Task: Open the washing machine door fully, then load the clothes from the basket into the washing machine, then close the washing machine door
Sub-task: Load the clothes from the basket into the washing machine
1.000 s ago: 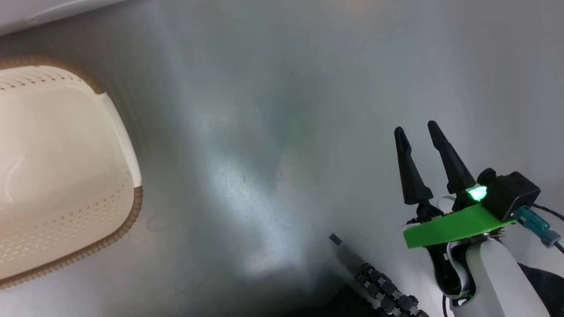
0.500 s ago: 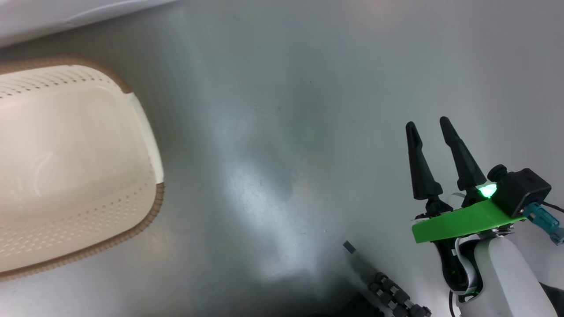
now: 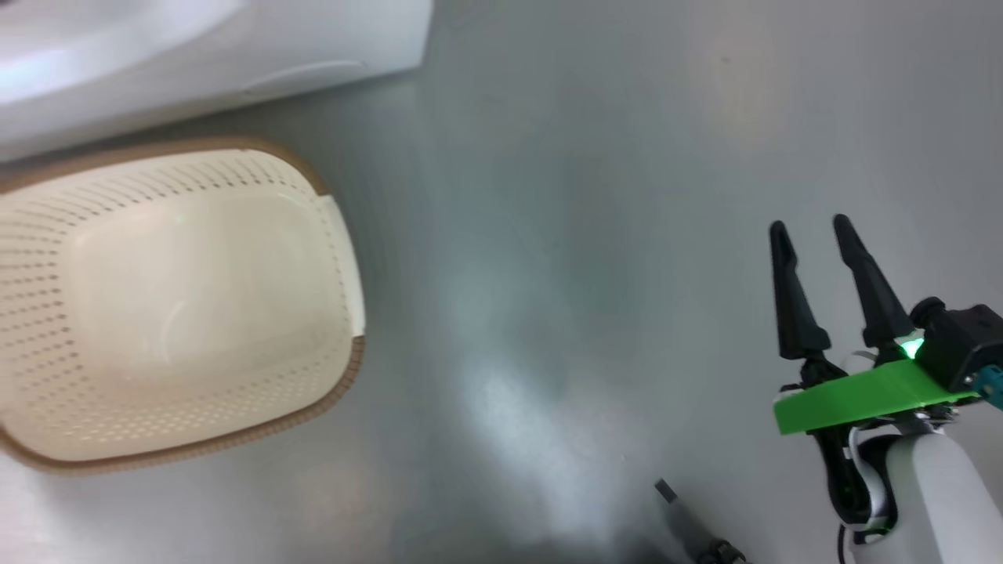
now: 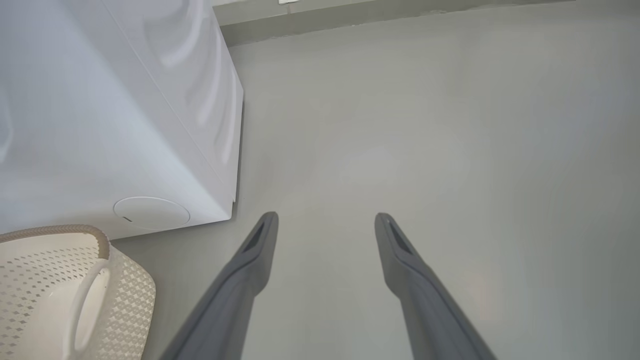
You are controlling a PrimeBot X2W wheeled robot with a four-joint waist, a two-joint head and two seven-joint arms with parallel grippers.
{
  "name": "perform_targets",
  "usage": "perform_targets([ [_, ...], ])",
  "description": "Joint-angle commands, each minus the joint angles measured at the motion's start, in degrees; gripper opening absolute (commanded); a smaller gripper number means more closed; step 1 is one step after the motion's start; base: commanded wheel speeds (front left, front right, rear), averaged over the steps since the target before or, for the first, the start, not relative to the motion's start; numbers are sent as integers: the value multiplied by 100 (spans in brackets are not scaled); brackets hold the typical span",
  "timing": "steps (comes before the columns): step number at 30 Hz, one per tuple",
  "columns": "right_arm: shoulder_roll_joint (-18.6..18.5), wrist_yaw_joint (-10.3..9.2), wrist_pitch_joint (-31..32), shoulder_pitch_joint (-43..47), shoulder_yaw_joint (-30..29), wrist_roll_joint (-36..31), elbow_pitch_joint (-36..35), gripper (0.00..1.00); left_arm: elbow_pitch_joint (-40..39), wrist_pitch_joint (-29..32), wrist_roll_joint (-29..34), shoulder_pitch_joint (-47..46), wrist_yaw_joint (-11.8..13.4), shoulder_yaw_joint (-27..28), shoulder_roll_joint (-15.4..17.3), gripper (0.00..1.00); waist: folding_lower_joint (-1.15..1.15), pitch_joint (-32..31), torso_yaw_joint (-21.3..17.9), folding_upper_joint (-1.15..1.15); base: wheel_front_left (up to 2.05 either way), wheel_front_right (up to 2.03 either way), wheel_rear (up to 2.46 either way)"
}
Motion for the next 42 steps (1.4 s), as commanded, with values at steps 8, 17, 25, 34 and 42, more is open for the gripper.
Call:
perform_targets([
  [8,-127,25,214,523,-222,-293,-317,100,-847,-336,-74,1953,122,125,-436,100,1,-1205,647,0,0,0,0],
  [17,-134,25,446,908,-231,-421,-370,100,-2831,-342,374,4250,463,234,-1145,100,1,-2103,725,0,0,0,0],
  [25,-214,25,641,1353,-240,-553,-436,100,-3993,-343,635,6019,541,328,-1626,100,1,-2975,782,0,0,0,0],
  [34,-247,25,849,1763,-221,-668,-634,100,-4281,-343,681,7075,462,312,-1846,100,1,-3698,949,0,0,0,0],
  [42,-303,25,1007,2057,-224,-748,-830,100,-4341,-343,751,7508,453,102,-1960,100,1,-4019,1111,0,0,0,0],
])
